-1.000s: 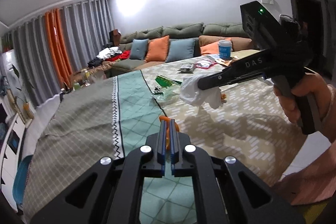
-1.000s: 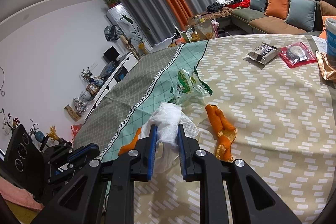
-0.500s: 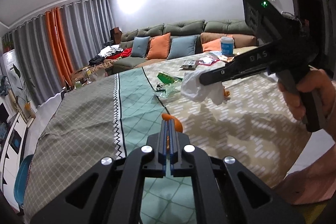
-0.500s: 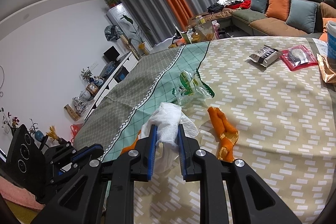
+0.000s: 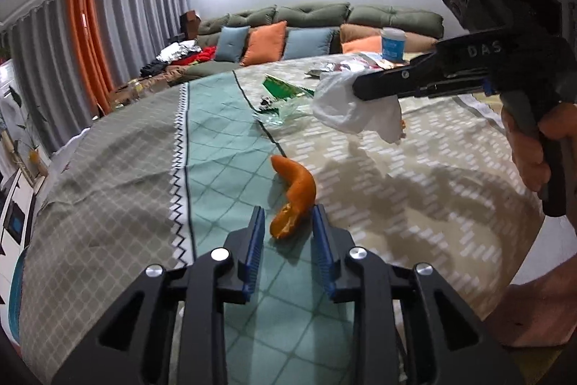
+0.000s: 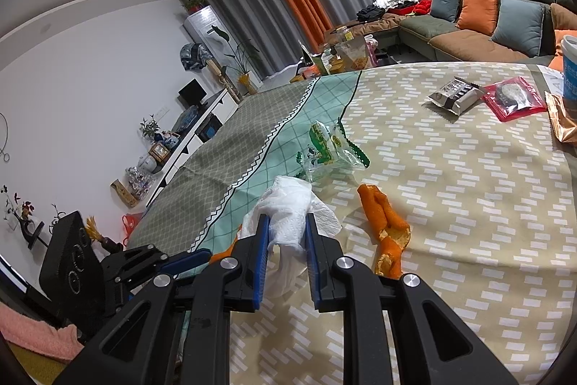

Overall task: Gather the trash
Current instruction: 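Carry the orange peel and white bag over the teal bin with both tools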

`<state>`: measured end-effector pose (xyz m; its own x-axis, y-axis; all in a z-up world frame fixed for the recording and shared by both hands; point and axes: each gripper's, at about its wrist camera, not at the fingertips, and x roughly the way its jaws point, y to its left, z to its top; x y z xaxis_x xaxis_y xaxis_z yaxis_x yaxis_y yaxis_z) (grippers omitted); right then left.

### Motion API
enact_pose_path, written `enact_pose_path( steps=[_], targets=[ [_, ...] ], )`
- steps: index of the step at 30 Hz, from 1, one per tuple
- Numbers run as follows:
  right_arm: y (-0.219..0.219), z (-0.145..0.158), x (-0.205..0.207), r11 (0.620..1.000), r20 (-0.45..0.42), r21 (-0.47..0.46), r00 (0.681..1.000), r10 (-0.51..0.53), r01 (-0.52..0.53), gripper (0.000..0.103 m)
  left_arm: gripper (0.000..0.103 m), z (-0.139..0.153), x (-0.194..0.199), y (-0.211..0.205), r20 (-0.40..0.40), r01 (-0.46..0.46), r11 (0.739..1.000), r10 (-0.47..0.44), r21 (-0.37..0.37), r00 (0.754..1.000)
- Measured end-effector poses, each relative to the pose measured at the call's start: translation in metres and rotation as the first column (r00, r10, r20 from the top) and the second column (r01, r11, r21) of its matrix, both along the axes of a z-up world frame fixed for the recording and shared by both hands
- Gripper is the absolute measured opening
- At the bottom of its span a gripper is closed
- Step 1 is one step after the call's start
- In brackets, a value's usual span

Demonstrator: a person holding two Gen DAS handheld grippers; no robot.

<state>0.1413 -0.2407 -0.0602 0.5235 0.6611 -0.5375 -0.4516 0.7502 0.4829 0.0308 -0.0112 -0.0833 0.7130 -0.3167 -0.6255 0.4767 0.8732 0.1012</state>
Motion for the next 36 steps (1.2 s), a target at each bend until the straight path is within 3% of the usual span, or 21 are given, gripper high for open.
enact_pose_path(
  steps=[6, 9, 19, 36],
  targets=[
    [0.001, 0.000, 0.000, 1.000, -0.003, 0.000, 1.000, 0.002, -0.002, 0.019, 0.014, -0.001, 0.010, -0.005, -0.030, 0.026, 1.000, -0.026, -0.002, 0.999],
    [0.002, 0.002, 0.000, 1.000, 0.003, 0.000, 1.000, 0.007, -0.007, 0.020, 0.012, 0.000, 0.009, -0.002, -0.032, 0.019, 1.000, -0.019, -0.009, 0.999],
    [0.021, 0.007, -0.001, 0.999, 0.011, 0.004, 0.999, 0.052, -0.052, 0.019, 0.012, 0.020, -0.002, 0.031, -0.030, -0.070, 0.992, 0.067, -0.106, 0.997],
    [0.098, 0.020, 0.002, 0.977, 0.033, 0.014, 0.977, 0.213, -0.213, 0.019, 0.012, 0.049, -0.019, 0.103, 0.003, -0.219, 0.960, 0.223, -0.173, 0.975]
  ],
)
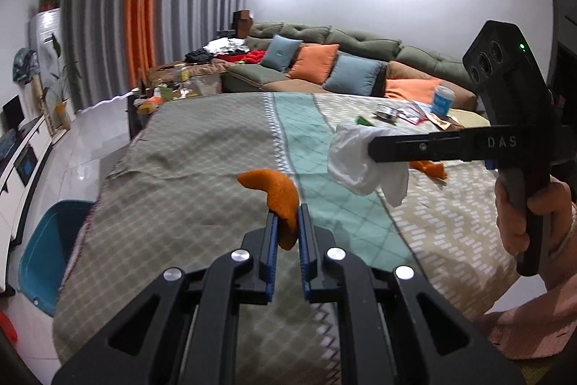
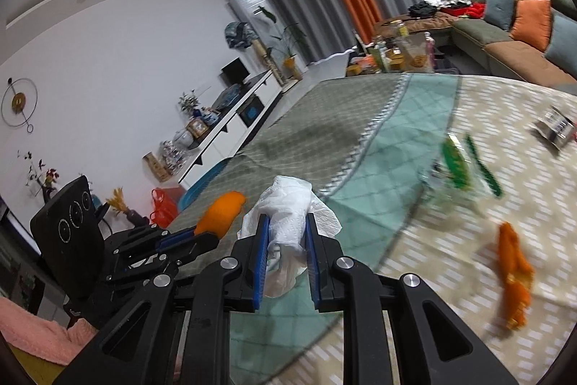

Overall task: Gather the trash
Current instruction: 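Carry the orange peel and white bag over the teal bin with both tools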

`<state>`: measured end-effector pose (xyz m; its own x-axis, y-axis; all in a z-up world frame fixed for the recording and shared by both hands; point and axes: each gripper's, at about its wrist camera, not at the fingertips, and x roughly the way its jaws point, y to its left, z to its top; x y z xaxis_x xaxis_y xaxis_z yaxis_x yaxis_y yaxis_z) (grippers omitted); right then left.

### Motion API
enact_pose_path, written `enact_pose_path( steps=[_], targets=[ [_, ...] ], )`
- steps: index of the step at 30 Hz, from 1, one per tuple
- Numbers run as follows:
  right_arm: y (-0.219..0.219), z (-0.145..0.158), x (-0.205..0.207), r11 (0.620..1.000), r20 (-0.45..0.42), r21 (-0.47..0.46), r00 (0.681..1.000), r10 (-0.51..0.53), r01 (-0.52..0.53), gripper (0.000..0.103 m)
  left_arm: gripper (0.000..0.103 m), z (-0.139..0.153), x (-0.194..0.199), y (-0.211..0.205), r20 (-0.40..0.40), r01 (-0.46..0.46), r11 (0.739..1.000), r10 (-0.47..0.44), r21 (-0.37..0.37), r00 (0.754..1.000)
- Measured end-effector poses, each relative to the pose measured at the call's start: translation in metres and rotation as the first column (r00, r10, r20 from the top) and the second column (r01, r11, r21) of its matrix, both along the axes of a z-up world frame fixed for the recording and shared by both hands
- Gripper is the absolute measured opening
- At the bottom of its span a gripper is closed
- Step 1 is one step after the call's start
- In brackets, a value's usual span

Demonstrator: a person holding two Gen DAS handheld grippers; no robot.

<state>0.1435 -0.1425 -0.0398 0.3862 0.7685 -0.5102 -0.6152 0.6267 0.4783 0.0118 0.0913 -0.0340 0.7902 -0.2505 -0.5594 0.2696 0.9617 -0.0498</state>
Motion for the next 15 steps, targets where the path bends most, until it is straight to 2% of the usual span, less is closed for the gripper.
enact_pose_path(
  steps=[15],
  targets=[
    [0.073, 0.002, 0.009, 0.991, -0.012, 0.015, 0.991, 0.130, -0.130, 0.019, 0.012, 0.010, -0.013, 0.072, 0.009, -0.168, 0.986, 0.168, -0.016, 0.986]
  ],
)
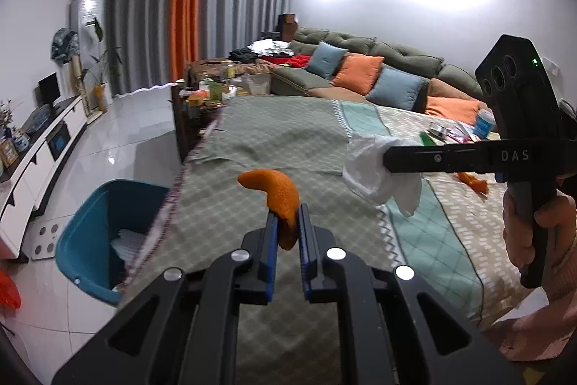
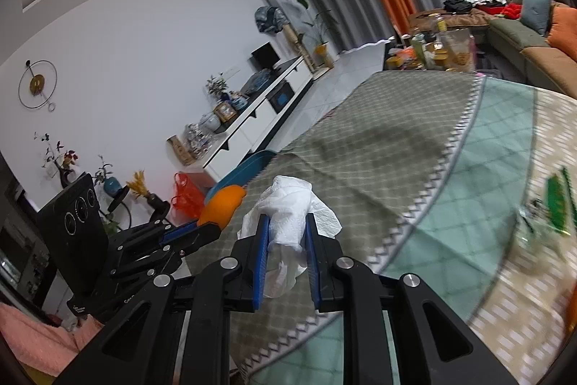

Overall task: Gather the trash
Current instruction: 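Carry the orange peel and white bag over the teal bin with both tools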

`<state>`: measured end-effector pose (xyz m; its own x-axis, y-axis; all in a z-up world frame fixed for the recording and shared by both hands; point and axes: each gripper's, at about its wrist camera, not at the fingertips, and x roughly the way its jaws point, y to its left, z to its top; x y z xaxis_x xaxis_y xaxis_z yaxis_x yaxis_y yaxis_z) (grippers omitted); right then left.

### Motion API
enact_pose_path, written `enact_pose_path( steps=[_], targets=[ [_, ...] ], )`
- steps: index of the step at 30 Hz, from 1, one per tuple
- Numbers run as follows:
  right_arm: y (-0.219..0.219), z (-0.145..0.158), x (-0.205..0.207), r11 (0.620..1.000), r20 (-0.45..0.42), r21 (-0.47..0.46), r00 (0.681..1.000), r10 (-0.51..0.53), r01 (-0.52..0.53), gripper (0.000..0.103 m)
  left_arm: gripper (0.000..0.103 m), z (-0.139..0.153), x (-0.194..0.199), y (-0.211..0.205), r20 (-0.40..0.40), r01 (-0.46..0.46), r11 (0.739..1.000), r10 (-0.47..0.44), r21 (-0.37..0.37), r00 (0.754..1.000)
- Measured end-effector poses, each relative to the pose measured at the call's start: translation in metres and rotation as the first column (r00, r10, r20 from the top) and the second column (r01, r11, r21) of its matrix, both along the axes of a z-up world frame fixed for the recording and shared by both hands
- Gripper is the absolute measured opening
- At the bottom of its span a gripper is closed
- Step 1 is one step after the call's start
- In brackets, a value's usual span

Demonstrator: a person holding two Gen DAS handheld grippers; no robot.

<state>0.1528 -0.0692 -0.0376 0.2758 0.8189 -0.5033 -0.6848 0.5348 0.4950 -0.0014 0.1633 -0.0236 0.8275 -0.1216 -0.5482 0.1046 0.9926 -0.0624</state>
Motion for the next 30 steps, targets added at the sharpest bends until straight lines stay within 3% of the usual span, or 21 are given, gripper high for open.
enact_pose_path(
  steps=[30],
  targets=[
    [0.134, 0.003, 0.038, 0.986, -0.016, -0.061, 0.988, 0.153, -0.153, 0.020, 0.012, -0.002, 0.008, 0.116, -0.037, -0.243, 0.970, 0.242, -0.029, 0.970]
  ],
)
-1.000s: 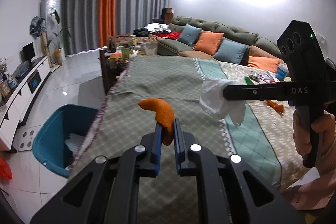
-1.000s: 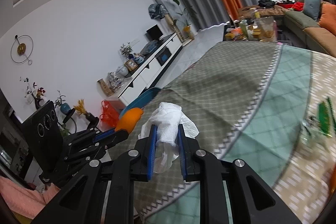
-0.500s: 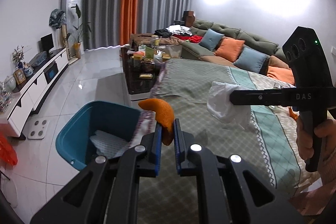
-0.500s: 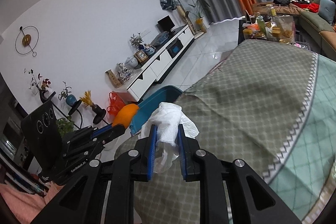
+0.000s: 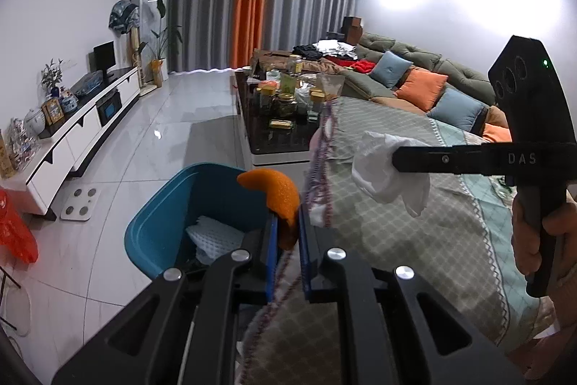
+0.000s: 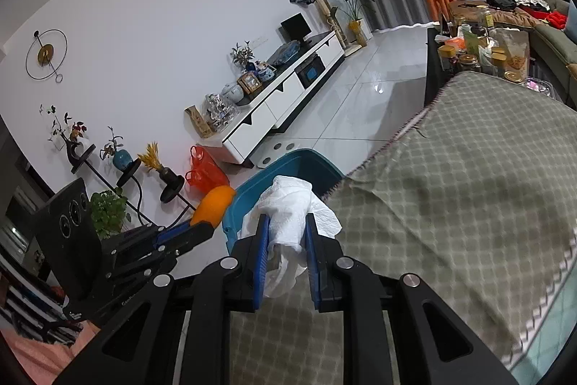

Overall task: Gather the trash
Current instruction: 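Carry the orange peel and white bag over the teal bin with both tools, then open both tools to drop the peel and bag into the teal bin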

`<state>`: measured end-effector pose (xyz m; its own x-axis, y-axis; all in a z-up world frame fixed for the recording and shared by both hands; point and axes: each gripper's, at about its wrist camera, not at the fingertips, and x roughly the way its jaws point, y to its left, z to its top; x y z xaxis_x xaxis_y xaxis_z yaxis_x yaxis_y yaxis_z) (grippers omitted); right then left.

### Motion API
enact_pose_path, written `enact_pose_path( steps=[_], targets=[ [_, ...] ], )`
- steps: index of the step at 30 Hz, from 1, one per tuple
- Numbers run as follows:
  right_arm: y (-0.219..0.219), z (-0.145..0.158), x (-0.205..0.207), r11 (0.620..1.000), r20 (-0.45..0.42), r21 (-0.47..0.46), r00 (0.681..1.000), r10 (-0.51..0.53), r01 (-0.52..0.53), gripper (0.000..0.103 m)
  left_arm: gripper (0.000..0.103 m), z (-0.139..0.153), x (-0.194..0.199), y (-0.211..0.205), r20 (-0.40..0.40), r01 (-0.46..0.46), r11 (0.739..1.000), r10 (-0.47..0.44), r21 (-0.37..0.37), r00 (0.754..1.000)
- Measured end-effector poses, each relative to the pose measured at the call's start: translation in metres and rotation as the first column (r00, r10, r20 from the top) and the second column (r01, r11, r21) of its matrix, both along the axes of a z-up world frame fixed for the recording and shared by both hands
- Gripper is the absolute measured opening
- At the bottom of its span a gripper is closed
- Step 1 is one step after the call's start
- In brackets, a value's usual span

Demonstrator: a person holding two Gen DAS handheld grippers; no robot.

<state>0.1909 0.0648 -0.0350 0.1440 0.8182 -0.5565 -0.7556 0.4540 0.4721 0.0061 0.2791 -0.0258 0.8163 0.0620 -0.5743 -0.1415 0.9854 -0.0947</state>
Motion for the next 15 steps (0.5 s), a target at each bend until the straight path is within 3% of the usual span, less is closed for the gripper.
enact_pose_path(
  steps=[15],
  targets=[
    [0.068, -0.011, 0.016, 0.996, 0.000, -0.084, 0.999, 0.034, -0.034, 0.021, 0.012, -0.020, 0.017, 0.032, -0.061, -0.071, 0.997, 0.069, -0.040, 0.996]
  ],
)
